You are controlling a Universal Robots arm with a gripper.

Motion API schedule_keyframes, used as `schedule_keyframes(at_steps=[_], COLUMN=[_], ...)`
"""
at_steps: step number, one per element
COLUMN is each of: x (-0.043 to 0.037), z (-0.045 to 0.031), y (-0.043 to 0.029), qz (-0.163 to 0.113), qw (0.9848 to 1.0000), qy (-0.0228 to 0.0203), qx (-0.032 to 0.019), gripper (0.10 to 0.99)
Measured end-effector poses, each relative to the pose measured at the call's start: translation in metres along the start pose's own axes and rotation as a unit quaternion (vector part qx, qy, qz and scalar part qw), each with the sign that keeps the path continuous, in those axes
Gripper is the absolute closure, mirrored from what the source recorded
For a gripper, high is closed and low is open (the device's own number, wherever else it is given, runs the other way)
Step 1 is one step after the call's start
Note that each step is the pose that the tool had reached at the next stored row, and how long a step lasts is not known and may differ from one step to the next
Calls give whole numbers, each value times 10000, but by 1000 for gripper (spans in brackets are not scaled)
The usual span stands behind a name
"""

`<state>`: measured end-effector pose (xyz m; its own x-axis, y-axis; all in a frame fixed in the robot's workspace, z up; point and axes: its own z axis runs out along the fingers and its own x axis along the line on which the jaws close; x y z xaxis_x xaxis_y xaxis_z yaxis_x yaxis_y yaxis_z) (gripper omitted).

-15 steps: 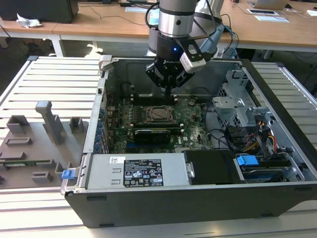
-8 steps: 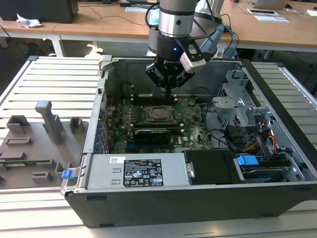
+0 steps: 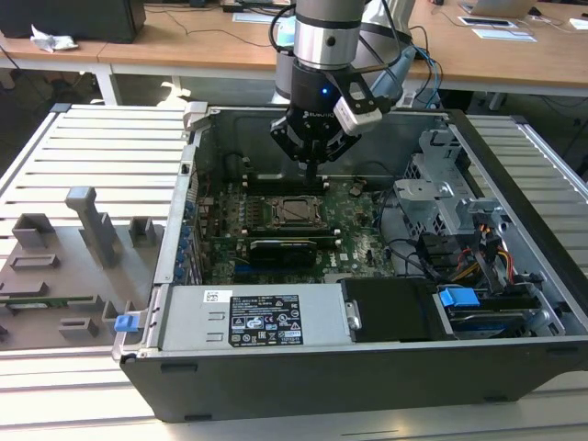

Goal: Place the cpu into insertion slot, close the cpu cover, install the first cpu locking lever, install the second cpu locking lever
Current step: 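Install the second cpu locking lever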

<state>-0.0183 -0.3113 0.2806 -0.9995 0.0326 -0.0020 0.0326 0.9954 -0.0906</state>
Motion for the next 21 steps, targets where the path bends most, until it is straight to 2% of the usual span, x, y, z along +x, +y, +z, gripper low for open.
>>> schedule_keyframes(at_steps=[4,5,9,21], x=[-2,-4,-6,-11], z=[7,11,18,32], y=[-62,-107,-181,-333], qz=[0,0,0,0], qw=[10000,10000,10000,10000], qy=[0,0,0,0], qx=[0,-1,-1,-1], gripper=[980,980,980,980])
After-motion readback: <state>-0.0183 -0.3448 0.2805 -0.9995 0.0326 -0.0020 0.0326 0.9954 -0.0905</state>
